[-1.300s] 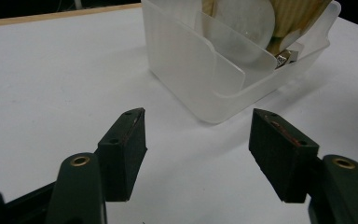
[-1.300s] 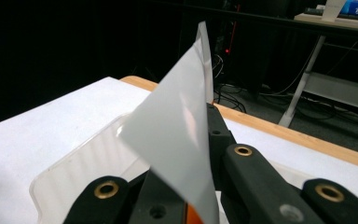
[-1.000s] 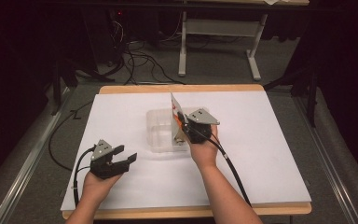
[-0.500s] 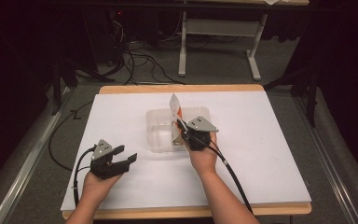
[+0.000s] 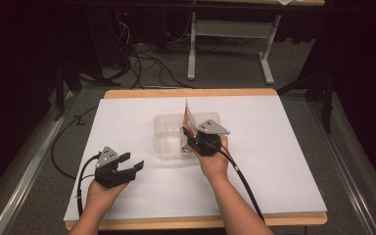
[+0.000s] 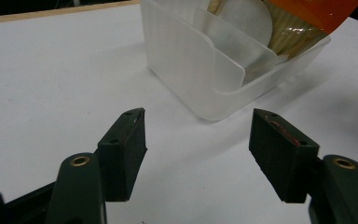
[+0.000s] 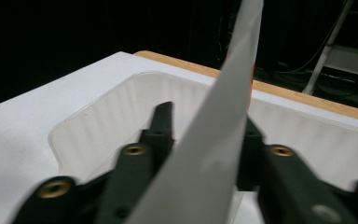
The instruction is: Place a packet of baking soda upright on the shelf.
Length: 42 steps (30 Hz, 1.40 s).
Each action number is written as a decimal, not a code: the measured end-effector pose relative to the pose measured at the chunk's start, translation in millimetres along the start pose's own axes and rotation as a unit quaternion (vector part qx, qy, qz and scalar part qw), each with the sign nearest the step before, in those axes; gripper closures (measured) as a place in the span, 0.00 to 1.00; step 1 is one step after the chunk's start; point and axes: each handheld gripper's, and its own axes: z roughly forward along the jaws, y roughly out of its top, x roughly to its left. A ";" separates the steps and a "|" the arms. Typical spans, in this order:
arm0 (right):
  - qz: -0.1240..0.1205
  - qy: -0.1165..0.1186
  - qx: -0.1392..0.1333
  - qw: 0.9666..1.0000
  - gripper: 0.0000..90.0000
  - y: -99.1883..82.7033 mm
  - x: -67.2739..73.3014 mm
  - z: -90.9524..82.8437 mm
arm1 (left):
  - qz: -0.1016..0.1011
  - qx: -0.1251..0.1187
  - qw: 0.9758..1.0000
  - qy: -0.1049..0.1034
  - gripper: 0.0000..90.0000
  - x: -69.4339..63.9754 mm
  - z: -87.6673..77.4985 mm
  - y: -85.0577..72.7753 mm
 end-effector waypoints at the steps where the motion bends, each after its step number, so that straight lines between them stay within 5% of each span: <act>1: 0.003 0.001 0.000 1.000 0.62 0.8 -0.1 -0.3 | 0.000 0.000 1.000 0.000 0.41 0.1 0.1 0.0; 5: 0.000 -0.013 0.013 1.000 0.39 4.3 -1.8 -2.0 | 0.001 0.002 1.000 0.000 0.41 0.0 0.7 0.0; 10: 0.002 -0.014 0.008 1.000 0.28 8.8 -5.1 -8.5 | 0.000 0.000 1.000 0.000 0.41 0.0 0.4 0.1; 23: 0.003 0.004 0.011 1.000 0.28 10.2 -9.9 -30.5 | 0.000 0.004 1.000 0.003 0.41 1.5 -0.1 -0.1; 33: -0.003 0.007 0.025 1.000 0.29 -6.8 -12.7 -49.6 | -0.004 0.002 1.000 0.006 0.41 4.7 -2.1 -0.4; 42: -0.008 -0.001 0.029 1.000 0.29 -24.2 -24.8 -83.5 | 0.003 0.008 1.000 0.007 0.41 2.3 -0.4 -1.1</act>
